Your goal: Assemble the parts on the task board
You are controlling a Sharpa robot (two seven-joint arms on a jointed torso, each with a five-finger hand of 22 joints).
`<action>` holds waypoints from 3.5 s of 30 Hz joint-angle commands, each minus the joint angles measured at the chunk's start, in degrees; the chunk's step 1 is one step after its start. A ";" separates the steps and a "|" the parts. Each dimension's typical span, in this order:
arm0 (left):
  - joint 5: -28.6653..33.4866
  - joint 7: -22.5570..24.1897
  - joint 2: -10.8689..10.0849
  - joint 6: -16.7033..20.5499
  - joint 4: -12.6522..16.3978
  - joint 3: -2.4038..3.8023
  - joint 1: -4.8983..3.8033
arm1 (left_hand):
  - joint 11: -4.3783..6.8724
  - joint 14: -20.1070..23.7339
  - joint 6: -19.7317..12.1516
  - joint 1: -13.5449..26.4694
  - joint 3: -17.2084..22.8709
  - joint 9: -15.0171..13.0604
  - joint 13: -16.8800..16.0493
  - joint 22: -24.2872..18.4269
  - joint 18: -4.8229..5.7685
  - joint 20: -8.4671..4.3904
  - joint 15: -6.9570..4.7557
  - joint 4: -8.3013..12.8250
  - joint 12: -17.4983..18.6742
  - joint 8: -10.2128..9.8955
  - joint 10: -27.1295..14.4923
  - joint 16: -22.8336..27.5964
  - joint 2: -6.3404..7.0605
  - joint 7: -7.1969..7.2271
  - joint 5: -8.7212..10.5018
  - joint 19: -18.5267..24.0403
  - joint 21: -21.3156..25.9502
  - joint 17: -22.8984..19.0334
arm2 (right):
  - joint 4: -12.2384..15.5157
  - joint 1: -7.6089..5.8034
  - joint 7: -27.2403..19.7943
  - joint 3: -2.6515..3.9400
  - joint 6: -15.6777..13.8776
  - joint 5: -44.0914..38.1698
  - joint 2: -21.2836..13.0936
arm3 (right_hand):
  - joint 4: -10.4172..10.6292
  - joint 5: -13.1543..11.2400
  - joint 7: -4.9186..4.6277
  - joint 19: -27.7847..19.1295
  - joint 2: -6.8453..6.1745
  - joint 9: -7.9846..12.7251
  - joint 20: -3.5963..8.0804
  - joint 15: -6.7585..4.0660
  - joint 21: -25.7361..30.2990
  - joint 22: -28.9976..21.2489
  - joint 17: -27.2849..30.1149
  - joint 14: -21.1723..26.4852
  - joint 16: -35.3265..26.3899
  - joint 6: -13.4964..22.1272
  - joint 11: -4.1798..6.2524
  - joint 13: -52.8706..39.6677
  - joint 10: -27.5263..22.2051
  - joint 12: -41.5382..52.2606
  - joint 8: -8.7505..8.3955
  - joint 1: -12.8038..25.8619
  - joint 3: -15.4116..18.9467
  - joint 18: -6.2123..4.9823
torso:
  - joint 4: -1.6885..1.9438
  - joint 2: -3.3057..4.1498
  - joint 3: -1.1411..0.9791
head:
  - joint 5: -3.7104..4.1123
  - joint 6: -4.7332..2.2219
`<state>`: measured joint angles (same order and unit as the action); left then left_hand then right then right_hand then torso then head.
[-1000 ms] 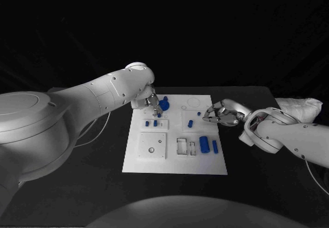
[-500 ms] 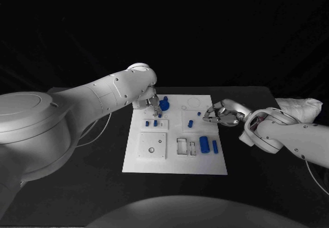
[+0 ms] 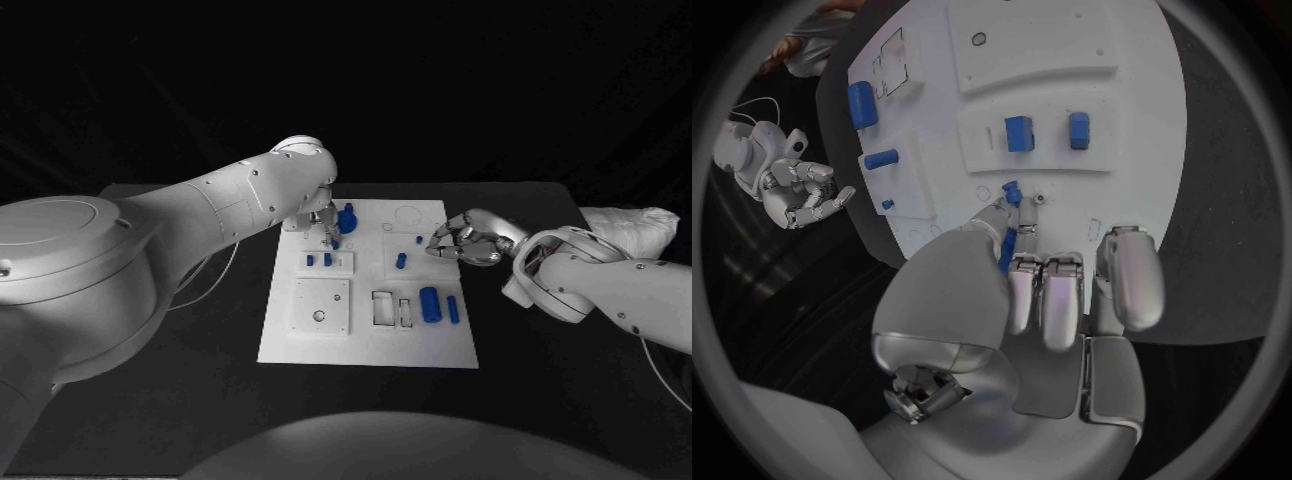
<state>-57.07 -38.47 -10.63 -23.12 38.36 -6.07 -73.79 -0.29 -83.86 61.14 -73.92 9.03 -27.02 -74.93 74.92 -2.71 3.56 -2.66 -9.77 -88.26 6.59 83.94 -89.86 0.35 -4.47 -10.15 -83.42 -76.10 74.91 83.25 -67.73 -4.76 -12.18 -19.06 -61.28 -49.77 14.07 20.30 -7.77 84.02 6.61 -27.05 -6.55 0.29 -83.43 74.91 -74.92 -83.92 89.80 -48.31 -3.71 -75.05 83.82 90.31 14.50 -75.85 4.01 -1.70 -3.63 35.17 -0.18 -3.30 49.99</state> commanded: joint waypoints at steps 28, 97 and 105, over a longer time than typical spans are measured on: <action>-1.27 -2.01 -1.10 1.03 1.95 -0.38 1.68 | 1.79 -6.14 2.78 -3.38 1.58 -0.63 -14.76 11.38 -0.10 -1.29 -1.66 5.04 -1.48 1.84 5.81 -0.14 0.53 1.74 -3.20 -0.81 -1.15 15.09 | -0.38 0.11 -0.34 0.00 0.49 -0.26 0.03 | 0.13 0.30 -0.01 0.18 -0.34 0.09 -0.11 0.08 1.00 12.13 -15.08 -6.08 0.20 -0.33 -0.06 -14.95 6.18 -0.31 -0.35 -0.37 -0.33 -0.54 | 0.10 -0.10 0.01 | 0.04 0.01; -5.64 -2.36 -3.67 -0.43 5.84 -0.43 1.93 | 1.31 -6.14 -13.85 8.98 -6.44 -26.90 -13.88 10.94 -0.40 -1.10 -1.24 -2.65 -0.70 15.38 5.02 -0.14 0.51 0.68 7.37 0.08 0.97 15.09 | -0.65 0.40 -0.45 -0.01 0.92 -0.26 -0.10 | 0.04 0.37 -0.02 -0.02 -0.42 0.11 -0.12 0.09 1.26 12.03 -15.08 -6.08 0.20 -0.33 -0.07 -14.95 6.18 -0.31 -0.39 -0.53 -0.37 -0.61 | 0.06 -0.07 0.05 | -0.17 0.01; -5.70 -1.83 -3.79 -0.41 6.09 -0.44 1.96 | 1.31 -6.14 -13.29 9.78 -7.18 -26.52 -13.87 10.92 -0.43 -1.06 -1.22 -3.49 -0.69 15.06 5.00 -0.14 0.54 0.72 7.42 0.19 1.09 15.09 | -0.72 0.43 -0.45 -0.01 1.01 -0.26 -0.05 | 0.01 0.44 -0.02 -0.05 -0.43 0.12 -0.13 0.09 1.30 12.02 -15.08 -6.08 0.20 -0.32 -0.07 -14.95 6.18 -0.31 -0.41 -0.59 -0.40 -0.62 | 0.06 -0.08 0.06 | -0.25 0.01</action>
<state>-61.46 -38.44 -14.10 -21.74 44.73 -6.06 -72.70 1.45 -84.06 51.42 -64.64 1.84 -53.59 -74.93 74.90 -2.70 2.34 -4.30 -12.88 -88.99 24.68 84.04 -89.86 0.91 0.21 -2.98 -83.61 -75.21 74.92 82.54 -67.35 -4.88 -12.18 -18.90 -61.28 -49.87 14.07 20.54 -7.77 84.02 6.37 -27.02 -6.55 0.29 -82.42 74.90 -74.93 -83.92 89.80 -48.31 -3.71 -75.06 83.82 90.31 14.28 -76.09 4.01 -1.70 -3.57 35.11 -0.12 -3.50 49.99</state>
